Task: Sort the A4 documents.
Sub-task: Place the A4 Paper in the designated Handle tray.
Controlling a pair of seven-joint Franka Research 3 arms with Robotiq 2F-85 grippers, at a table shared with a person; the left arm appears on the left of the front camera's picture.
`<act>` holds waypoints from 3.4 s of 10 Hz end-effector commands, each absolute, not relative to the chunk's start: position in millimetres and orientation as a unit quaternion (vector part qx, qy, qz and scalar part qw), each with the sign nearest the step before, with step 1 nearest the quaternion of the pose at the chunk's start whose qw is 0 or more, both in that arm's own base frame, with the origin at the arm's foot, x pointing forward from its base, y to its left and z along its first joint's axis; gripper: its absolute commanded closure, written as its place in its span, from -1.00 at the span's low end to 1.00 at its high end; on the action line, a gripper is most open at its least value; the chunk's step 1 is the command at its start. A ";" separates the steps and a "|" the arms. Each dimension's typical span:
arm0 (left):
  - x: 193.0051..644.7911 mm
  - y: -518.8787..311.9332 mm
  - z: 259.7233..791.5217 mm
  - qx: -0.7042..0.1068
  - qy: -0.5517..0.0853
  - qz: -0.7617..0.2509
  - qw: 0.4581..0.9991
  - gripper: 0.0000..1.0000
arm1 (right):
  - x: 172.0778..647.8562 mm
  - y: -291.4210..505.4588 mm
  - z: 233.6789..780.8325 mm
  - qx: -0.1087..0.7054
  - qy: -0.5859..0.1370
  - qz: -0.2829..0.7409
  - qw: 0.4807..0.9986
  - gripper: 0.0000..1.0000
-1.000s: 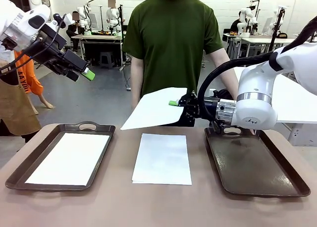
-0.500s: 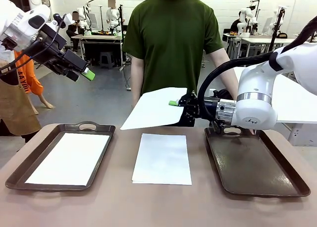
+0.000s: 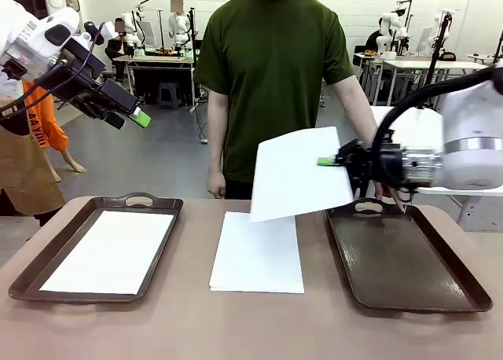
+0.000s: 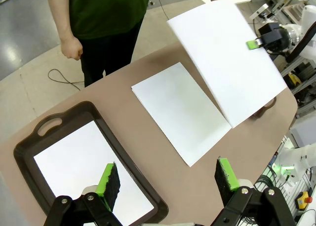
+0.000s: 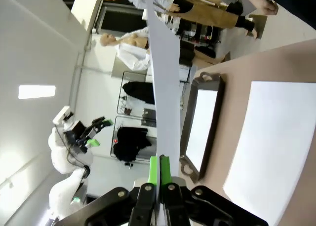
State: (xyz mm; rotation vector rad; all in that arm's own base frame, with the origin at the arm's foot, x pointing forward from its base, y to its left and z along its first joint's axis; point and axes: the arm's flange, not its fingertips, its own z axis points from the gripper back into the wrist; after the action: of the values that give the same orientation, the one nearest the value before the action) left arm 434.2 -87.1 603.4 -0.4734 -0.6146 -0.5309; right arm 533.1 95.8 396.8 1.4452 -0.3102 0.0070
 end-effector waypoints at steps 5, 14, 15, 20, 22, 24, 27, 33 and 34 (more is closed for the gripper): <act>434.4 -86.0 603.1 -0.229 -0.300 -0.261 0.888 -1.00 | 569.8 1.7 379.5 0.653 -0.064 0.059 0.752 0.97; 434.4 -86.0 603.1 -0.229 -0.300 -0.261 0.888 -1.00 | 553.9 -75.2 286.7 0.569 -0.096 -0.025 0.816 0.97; 434.4 -86.0 603.1 -0.229 -0.300 -0.261 0.888 -1.00 | 550.9 -84.2 281.3 0.557 -0.095 -0.031 0.825 0.97; 434.4 -86.0 603.1 -0.229 -0.300 -0.261 0.888 -1.00 | 545.2 -108.6 288.0 0.505 -0.089 -0.023 0.858 0.97; 434.4 -86.0 603.1 -0.229 -0.300 -0.261 0.888 -1.00 | 547.9 -101.0 289.7 0.494 -0.080 -0.014 0.866 0.97; 434.4 -86.0 603.1 -0.229 -0.300 -0.261 0.888 -1.00 | 548.0 -98.8 291.3 0.484 -0.073 -0.012 0.872 0.59; 434.4 -86.0 603.1 -0.229 -0.300 -0.261 0.888 -1.00 | 546.7 -98.6 296.6 0.428 -0.100 -0.005 0.898 0.52; 434.4 -86.0 603.1 -0.229 -0.300 -0.261 0.888 -1.00 | 539.9 -96.1 323.3 0.265 -0.166 -0.002 0.950 -0.66; 434.4 -86.0 603.1 -0.229 -0.300 -0.261 0.888 -1.00 | 537.5 -94.0 328.1 0.246 -0.165 -0.002 0.955 -1.00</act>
State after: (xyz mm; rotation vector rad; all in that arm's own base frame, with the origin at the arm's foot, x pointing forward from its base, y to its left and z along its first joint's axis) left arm 434.2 -87.1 603.4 -0.4734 -0.6145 -0.5310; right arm 547.4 -103.9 325.7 0.5607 -0.3532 0.0214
